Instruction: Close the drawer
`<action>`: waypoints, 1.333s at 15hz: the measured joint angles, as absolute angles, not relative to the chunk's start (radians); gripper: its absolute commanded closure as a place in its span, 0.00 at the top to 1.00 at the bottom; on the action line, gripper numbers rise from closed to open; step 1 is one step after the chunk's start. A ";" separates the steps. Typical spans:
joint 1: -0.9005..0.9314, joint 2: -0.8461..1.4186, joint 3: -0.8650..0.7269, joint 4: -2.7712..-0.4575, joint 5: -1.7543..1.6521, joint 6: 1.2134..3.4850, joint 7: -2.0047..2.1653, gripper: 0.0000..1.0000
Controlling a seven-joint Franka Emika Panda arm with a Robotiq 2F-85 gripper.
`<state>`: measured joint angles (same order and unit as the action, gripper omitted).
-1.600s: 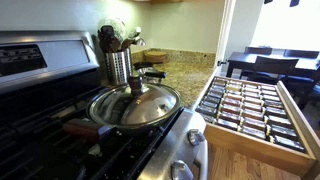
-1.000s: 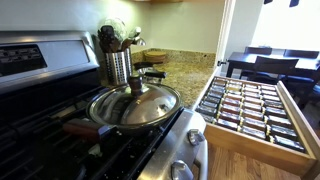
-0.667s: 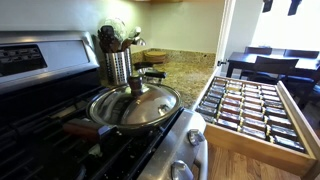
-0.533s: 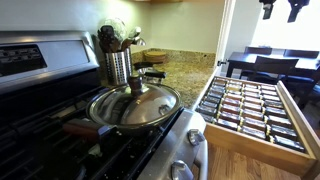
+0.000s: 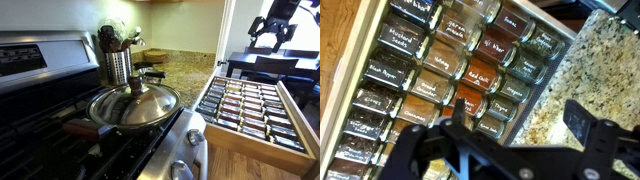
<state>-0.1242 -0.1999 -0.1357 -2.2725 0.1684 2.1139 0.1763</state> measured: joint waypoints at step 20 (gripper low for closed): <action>-0.180 -0.016 -0.179 -2.372 0.072 2.379 0.281 1.00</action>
